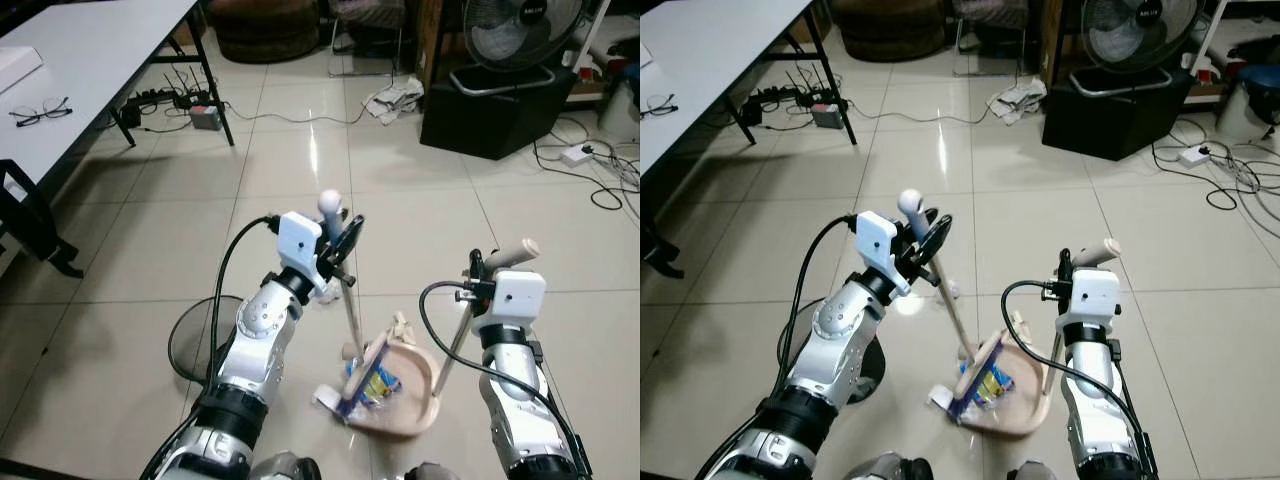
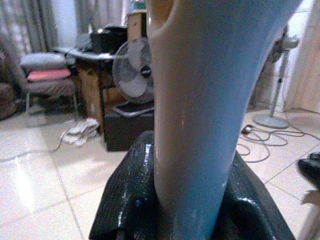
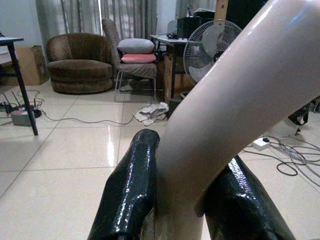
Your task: Sweep floor
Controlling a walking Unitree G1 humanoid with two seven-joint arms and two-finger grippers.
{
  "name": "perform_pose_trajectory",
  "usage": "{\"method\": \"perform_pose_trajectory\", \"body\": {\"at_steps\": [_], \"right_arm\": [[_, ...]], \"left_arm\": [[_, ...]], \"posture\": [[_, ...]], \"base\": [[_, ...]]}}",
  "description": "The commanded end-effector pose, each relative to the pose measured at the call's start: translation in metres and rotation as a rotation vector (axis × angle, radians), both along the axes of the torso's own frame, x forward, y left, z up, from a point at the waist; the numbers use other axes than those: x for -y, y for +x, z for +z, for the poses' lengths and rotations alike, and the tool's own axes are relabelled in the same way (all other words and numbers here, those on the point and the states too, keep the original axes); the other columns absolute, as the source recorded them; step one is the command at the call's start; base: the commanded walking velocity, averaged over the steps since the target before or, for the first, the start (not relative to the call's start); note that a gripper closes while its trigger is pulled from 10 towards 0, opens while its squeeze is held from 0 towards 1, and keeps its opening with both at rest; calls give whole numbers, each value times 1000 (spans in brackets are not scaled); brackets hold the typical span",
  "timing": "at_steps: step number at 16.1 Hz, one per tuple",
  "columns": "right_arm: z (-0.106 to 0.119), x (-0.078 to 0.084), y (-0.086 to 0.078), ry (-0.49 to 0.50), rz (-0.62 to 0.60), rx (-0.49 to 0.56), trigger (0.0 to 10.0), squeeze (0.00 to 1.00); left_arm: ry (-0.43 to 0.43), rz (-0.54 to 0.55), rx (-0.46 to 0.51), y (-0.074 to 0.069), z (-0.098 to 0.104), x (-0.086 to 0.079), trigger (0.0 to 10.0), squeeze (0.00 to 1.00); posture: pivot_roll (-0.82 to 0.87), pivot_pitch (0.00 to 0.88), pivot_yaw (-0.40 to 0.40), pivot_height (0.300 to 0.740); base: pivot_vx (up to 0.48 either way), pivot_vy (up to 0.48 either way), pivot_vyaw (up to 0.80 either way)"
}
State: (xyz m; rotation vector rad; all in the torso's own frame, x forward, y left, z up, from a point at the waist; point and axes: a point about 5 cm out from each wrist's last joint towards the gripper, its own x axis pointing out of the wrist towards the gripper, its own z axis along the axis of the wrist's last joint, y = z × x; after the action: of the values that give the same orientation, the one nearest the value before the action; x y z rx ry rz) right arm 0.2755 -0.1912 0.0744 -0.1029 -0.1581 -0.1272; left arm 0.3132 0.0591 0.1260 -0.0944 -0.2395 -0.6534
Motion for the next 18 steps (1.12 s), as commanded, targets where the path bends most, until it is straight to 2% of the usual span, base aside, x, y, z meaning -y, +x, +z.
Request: {"method": "perform_pose_trajectory", "body": {"at_steps": [1,3,5,8,12,14,18], "right_arm": [[9,-1,6,8,6,32,10000,0],[12,0,10,10,7,36,10000,0],[14,0,14,13,9,40,10000,0],[16,1,17,14,9,45,10000,0],[20,6,21,14,1,52,10000,0],[19,6,21,16,-1,52,10000,0],[19,8,20,25,-4,53,10000,0]], "left_arm": [[4,-6,17,-1,4,-6,10000,0],[9,-34,2,-9,3,-10,10000,0],[-27,-72,-44,-16,4,-9,10000,0],[-57,-90,-69,-18,7,-6,10000,0],[-203,-89,-56,-15,35,-5,10000,0],[-209,-95,-48,-14,41,-6,10000,0],[-152,-130,3,-10,54,-14,10000,0]], "posture": [[-75,24,124,740],[-71,21,120,740],[-69,21,117,740],[-68,17,116,740],[-69,13,115,740],[-73,4,113,740],[-77,0,110,740]], "base": [[0,0,0],[0,0,0],[0,0,0],[0,0,0],[0,0,0],[0,0,0],[0,0,0]]}}
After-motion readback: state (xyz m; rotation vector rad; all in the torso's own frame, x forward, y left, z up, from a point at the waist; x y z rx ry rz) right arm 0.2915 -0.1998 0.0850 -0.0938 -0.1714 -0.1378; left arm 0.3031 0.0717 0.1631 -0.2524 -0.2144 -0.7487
